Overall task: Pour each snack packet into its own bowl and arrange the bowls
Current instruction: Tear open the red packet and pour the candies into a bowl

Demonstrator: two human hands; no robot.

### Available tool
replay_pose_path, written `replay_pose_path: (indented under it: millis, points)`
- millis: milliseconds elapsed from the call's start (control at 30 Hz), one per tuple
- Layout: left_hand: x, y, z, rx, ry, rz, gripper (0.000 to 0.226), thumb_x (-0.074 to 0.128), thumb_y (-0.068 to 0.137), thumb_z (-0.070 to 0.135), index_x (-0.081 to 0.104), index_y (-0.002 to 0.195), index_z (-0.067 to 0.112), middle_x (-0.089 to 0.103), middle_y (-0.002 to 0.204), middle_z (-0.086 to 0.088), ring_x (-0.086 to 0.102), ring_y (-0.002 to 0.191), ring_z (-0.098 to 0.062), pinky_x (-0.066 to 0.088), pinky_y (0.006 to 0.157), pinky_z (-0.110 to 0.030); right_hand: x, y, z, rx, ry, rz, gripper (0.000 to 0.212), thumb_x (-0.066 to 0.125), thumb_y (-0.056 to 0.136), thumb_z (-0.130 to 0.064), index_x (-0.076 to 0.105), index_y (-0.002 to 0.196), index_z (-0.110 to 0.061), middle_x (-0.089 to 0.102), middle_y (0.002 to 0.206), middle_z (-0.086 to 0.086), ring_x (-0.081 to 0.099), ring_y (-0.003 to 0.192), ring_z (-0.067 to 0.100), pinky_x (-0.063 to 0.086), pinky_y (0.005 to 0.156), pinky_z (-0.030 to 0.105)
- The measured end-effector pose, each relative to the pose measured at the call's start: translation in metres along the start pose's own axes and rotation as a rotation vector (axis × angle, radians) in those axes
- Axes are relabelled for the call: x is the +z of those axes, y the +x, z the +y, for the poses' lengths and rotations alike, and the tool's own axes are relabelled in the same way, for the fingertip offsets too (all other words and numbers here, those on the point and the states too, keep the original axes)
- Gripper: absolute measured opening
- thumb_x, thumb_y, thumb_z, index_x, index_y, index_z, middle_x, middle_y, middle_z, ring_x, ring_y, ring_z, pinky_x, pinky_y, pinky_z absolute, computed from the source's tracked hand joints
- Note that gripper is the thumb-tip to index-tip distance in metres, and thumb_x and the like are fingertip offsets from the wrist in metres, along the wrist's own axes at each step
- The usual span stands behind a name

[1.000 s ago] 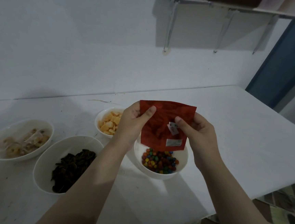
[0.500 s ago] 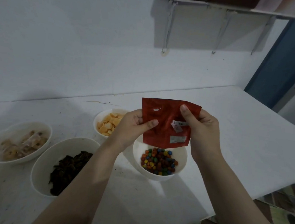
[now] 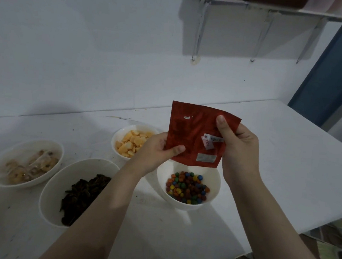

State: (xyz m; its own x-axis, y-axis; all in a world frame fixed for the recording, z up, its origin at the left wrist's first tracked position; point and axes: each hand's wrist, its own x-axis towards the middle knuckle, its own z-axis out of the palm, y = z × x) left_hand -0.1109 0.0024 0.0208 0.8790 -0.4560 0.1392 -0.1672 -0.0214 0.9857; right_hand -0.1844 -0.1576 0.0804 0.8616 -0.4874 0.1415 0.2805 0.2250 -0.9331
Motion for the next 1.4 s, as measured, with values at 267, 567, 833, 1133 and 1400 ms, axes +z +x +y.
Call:
replay_pose_path:
  millis: [267, 567, 833, 1133, 1400]
  points:
    - [-0.002, 0.003, -0.010, 0.060, 0.114, 0.089, 0.016, 0.069, 0.088, 0.014, 0.067, 0.102, 0.022, 0.075, 0.090, 0.000, 0.070, 0.074, -0.008, 0.056, 0.069, -0.020, -0.002, 0.005, -0.004, -0.025, 0.000, 0.006, 0.013, 0.068, 0.090, -0.020, 0.076, 0.090, -0.009, 0.077, 0.088, 0.007, 0.074, 0.081, 0.022, 0.059, 0.071, 0.033]
    - [-0.003, -0.003, 0.002, -0.014, 0.064, -0.007, 0.019, 0.068, 0.087, 0.029, 0.067, 0.106, 0.030, 0.075, 0.099, 0.014, 0.069, 0.097, -0.005, 0.056, 0.080, -0.019, -0.007, 0.004, -0.010, -0.039, -0.073, -0.011, 0.013, 0.068, 0.090, -0.020, 0.076, 0.093, -0.011, 0.078, 0.086, 0.003, 0.075, 0.078, 0.018, 0.057, 0.065, 0.026]
    - [0.008, 0.009, 0.021, 0.078, -0.379, 0.208, 0.021, 0.057, 0.094, 0.022, 0.070, 0.108, 0.012, 0.074, 0.103, -0.009, 0.069, 0.098, -0.025, 0.056, 0.086, -0.039, -0.006, 0.000, 0.001, -0.071, -0.181, -0.129, 0.005, 0.072, 0.088, -0.017, 0.076, 0.085, -0.016, 0.078, 0.081, -0.001, 0.074, 0.076, 0.013, 0.055, 0.064, 0.021]
    - [0.001, 0.012, 0.014, 0.014, -0.607, 0.331, 0.029, 0.053, 0.097, 0.021, 0.064, 0.115, 0.002, 0.072, 0.102, -0.010, 0.069, 0.097, -0.023, 0.058, 0.081, -0.037, -0.009, 0.012, 0.031, 0.234, -0.598, -0.434, 0.013, 0.076, 0.084, -0.022, 0.074, 0.096, -0.025, 0.077, 0.090, -0.009, 0.073, 0.080, 0.006, 0.054, 0.068, 0.017]
    - [-0.007, 0.015, 0.009, -0.105, -0.898, 0.438, 0.035, 0.053, 0.098, 0.029, 0.057, 0.129, 0.013, 0.069, 0.119, -0.012, 0.066, 0.112, -0.029, 0.050, 0.099, -0.049, -0.021, 0.016, 0.042, 0.305, -0.320, -0.277, 0.023, 0.072, 0.088, -0.017, 0.070, 0.111, -0.015, 0.077, 0.097, 0.003, 0.073, 0.092, 0.026, 0.060, 0.083, 0.038]
